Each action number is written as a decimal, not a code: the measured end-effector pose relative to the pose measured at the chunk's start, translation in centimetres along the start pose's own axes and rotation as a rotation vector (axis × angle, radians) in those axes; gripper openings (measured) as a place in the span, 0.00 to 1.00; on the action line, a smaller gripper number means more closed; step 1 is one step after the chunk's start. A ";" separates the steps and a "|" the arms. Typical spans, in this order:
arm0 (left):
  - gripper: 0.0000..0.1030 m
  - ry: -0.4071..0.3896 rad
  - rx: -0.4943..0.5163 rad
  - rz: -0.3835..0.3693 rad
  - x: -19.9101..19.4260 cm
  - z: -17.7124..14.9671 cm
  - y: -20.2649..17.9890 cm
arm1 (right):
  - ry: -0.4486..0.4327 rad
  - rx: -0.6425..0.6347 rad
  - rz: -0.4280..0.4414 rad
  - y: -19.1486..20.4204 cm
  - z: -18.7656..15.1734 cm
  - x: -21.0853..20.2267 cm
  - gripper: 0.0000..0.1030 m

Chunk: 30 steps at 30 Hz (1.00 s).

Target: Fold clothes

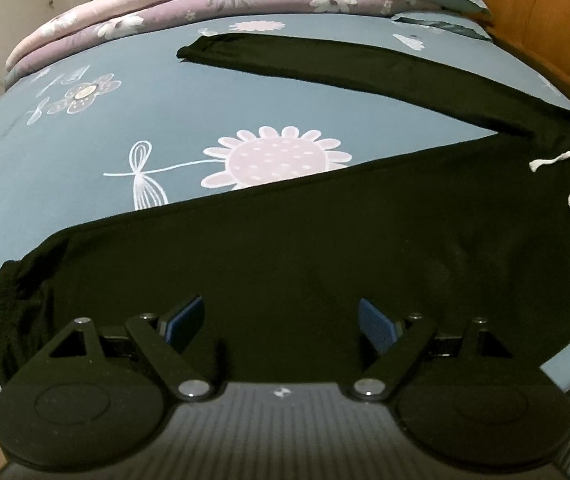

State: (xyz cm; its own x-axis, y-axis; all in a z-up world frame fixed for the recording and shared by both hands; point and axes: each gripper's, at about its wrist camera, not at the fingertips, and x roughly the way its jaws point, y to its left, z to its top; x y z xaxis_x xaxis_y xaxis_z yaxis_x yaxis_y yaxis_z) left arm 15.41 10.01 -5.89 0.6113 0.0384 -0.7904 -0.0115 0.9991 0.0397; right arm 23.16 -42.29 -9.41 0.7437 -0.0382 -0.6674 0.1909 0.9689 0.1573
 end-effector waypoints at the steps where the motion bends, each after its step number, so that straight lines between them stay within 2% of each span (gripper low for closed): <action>1: 0.82 0.000 -0.002 0.002 0.1 0.0 0.1 | 0.006 0.001 0.008 -0.3 -0.1 -0.3 1.00; 3: 0.82 -0.008 -0.006 -0.004 0.1 0.1 0.1 | 0.017 -0.005 0.014 -0.4 -0.1 -0.7 1.00; 6: 0.82 -0.017 0.001 -0.020 -0.2 0.0 -0.3 | 0.034 0.003 -0.026 0.5 0.5 -1.1 1.00; 11: 0.82 -0.023 0.014 -0.029 -0.5 -0.1 -0.7 | 0.016 0.008 -0.002 2.5 -0.2 -1.8 1.00; 13: 0.82 -0.024 0.012 -0.030 -0.7 -0.2 -0.7 | 0.058 -0.022 -0.030 3.2 -1.0 -1.1 1.00; 17: 0.82 -0.023 0.003 -0.045 -0.7 -0.4 -0.3 | 0.017 -0.146 -0.122 4.7 -3.5 -1.3 1.00; 22: 0.82 -0.016 0.000 -0.108 0.1 -0.3 -0.9 | 0.000 -0.134 -0.125 4.6 -4.2 -1.9 1.00; 24: 0.82 0.000 0.002 -0.157 1.0 0.0 -1.4 | -0.010 -0.135 -0.128 4.6 -4.3 -1.9 1.00; 27: 0.82 0.020 0.036 -0.165 2.0 0.2 -2.8 | -0.039 -0.134 -0.132 4.6 -4.8 -2.0 1.00; 30: 0.82 0.077 0.015 -0.196 3.5 0.0 -3.3 | -0.063 -0.133 -0.129 4.5 -5.1 -2.1 1.00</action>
State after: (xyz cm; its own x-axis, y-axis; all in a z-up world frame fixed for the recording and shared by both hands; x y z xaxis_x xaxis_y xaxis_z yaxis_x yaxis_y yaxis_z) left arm 17.56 6.88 -8.81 0.5383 -0.1548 -0.8284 0.1140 0.9873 -0.1105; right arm 19.15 -36.55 -11.00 0.7579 -0.1753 -0.6284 0.2038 0.9786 -0.0271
